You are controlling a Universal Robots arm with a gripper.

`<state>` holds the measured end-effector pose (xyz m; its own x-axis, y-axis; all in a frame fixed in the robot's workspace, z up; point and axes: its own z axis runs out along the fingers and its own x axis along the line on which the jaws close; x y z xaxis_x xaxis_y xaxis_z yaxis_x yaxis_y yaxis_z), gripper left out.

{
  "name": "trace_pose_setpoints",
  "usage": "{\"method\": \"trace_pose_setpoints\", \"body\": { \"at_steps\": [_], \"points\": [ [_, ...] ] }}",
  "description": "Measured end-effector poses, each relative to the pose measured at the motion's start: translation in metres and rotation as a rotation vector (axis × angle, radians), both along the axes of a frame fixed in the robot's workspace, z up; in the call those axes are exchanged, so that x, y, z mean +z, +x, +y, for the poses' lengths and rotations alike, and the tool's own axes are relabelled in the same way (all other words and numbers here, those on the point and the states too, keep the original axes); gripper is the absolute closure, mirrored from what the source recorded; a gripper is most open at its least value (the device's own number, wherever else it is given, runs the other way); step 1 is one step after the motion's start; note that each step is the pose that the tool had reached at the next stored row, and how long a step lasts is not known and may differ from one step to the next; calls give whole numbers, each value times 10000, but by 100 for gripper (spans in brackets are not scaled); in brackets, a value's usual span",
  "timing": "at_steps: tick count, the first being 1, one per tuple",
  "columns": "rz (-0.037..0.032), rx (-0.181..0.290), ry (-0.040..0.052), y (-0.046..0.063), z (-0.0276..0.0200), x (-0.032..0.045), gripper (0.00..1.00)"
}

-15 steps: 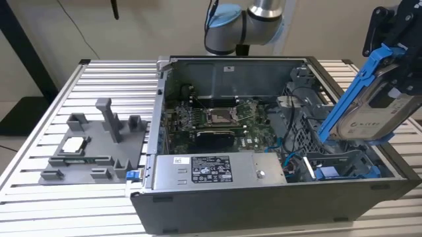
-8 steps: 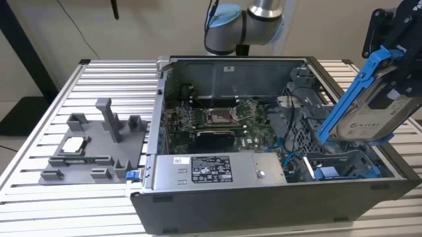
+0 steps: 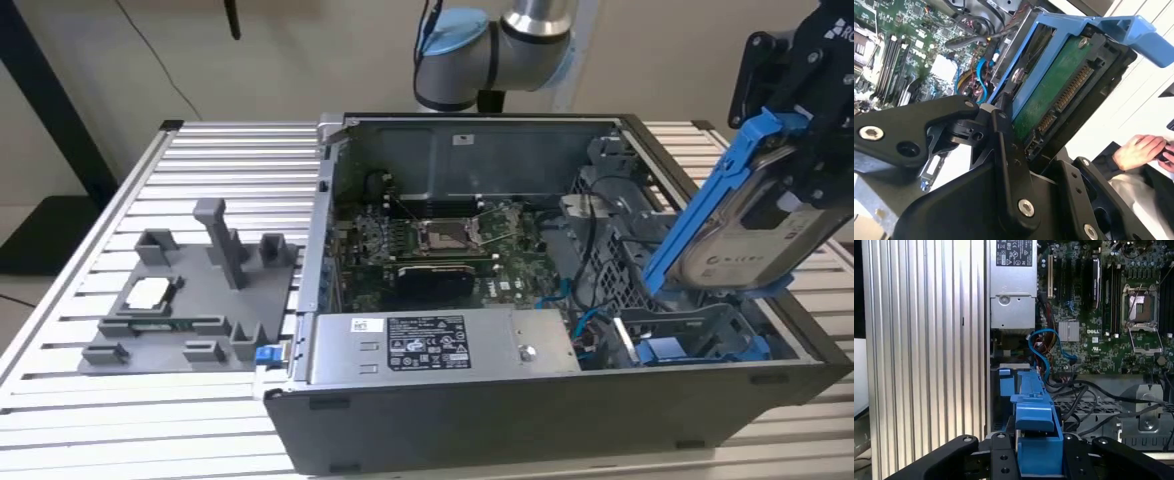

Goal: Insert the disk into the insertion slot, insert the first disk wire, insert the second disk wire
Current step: 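Insert the disk into the insertion slot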

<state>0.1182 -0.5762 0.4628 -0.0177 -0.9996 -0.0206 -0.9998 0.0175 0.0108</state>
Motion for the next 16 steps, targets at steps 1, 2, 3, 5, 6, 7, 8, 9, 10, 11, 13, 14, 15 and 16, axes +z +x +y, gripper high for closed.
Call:
{"method": "trace_pose_setpoints", "body": {
  "at_steps": [1,2,3,5,6,7,8,9,10,11,13,14,15,16],
  "points": [
    [-18,0,16,0,0,-13,67],
    [-35,0,32,0,0,-25,67],
    [-48,0,48,0,0,-40,67],
    [-63,0,75,0,0,-73,67],
    [-68,0,85,0,0,-92,67],
    [-72,0,88,0,0,-110,67],
    [-76,0,90,0,0,-128,67],
    [-79,0,91,0,0,-146,67],
    [-81,0,92,0,0,-165,67],
    [-82,0,91,0,0,-183,67],
    [-85,0,92,0,0,-220,67],
    [-86,0,91,0,0,-237,67],
    [-87,0,92,0,0,-256,67],
    [-88,0,94,0,0,-275,67]
  ]
}}
